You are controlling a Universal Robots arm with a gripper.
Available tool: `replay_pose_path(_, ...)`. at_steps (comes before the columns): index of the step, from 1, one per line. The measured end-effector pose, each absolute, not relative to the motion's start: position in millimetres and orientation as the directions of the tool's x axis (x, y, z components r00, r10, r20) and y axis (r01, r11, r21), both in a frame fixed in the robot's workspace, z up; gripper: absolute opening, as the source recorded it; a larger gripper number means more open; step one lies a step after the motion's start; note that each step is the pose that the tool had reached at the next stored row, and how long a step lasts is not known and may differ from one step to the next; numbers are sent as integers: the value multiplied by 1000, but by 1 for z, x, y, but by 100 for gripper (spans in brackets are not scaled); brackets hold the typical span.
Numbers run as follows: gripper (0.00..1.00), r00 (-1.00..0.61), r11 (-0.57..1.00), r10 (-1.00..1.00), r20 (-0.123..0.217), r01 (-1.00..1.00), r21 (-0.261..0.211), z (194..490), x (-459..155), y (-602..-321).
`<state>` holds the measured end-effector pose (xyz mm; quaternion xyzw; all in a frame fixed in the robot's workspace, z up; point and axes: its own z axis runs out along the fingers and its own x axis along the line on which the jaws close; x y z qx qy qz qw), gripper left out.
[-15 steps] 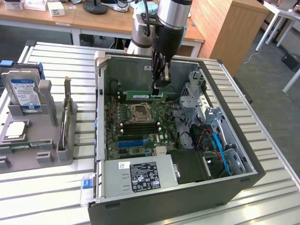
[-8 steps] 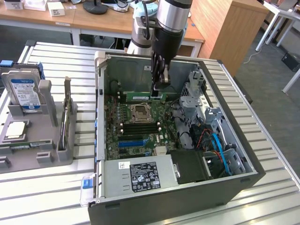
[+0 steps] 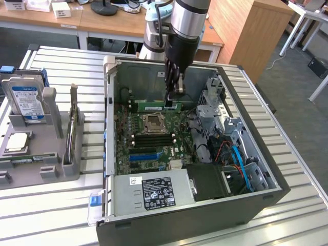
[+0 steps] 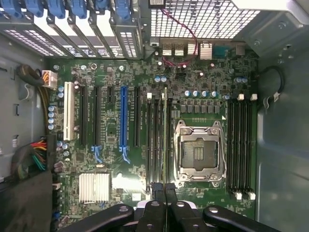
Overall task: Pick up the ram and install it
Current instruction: 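Insert the ram into the slot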
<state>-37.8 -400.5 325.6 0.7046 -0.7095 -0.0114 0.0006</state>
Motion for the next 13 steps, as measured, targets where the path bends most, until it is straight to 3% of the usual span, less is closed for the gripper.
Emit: replay_pose_path(13,12,-6,6,-1000,-30,-1000,17,321,-38,-401)
